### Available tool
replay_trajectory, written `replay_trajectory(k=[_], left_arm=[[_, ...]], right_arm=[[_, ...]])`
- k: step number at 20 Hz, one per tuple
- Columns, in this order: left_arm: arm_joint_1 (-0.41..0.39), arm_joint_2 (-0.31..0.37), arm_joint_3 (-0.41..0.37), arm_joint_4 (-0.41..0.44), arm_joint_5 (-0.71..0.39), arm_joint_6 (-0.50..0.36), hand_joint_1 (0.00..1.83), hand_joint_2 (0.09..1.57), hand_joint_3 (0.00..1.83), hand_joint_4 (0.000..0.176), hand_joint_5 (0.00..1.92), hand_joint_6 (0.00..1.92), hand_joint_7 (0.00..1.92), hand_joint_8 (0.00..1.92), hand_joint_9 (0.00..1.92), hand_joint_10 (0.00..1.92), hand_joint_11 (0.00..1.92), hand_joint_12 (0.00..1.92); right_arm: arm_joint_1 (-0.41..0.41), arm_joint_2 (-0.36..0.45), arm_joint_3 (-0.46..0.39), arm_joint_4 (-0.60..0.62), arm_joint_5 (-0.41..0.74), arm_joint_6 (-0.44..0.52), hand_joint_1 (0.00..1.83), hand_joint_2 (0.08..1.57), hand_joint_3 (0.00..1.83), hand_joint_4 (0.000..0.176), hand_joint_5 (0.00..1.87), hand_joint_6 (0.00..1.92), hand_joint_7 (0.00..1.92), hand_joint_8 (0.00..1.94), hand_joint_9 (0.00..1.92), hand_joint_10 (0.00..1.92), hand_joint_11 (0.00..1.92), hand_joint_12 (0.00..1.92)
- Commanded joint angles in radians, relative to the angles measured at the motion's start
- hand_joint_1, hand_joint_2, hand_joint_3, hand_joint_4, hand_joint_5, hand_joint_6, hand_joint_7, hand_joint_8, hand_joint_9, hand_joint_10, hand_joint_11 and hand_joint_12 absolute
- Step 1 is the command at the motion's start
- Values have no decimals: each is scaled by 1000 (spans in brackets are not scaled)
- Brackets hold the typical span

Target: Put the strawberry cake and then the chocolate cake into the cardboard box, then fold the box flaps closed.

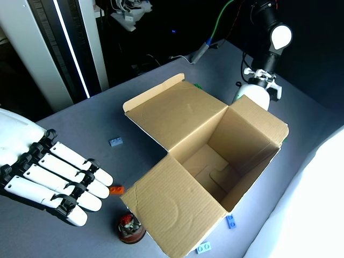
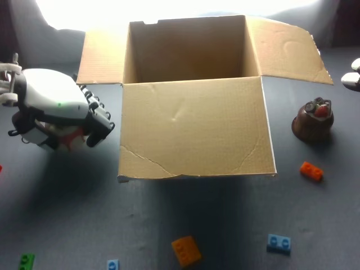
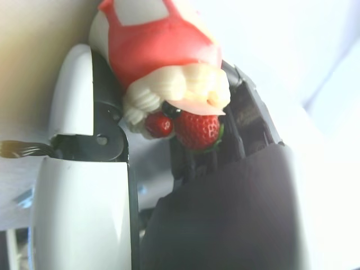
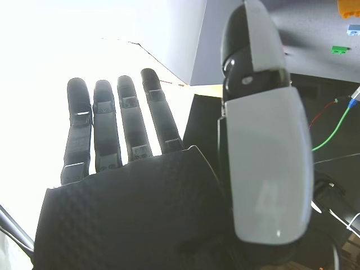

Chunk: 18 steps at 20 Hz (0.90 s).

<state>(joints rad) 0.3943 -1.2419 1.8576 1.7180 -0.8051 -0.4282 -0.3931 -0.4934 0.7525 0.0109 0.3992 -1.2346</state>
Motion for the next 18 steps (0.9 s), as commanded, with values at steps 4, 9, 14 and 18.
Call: replay_trajectory(k=[4,9,14,18], left_arm=[[-45,19,28,-51,-19,-3,1622,1277,1,0,471,1394,472,1690,525,1769,485,1862],[-92,39,37,-26,-28,-3,1622,1279,0,0,444,1462,480,1701,518,1765,479,1863],[-152,44,90,7,-48,-15,1621,1271,0,0,473,1404,506,1668,535,1749,481,1850],[-200,50,121,49,-55,-25,1596,1286,1,0,469,1372,482,1680,522,1765,475,1896]], right_arm=[[4,10,4,7,111,-6,659,1013,0,0,213,8,152,5,161,12,0,737],[4,10,4,7,111,-6,663,1007,0,0,202,2,173,10,177,18,0,756],[4,10,4,7,111,-6,630,1021,2,0,184,0,159,1,174,13,0,793],[4,10,4,7,111,-6,631,1042,4,0,162,1,149,5,172,8,0,771]])
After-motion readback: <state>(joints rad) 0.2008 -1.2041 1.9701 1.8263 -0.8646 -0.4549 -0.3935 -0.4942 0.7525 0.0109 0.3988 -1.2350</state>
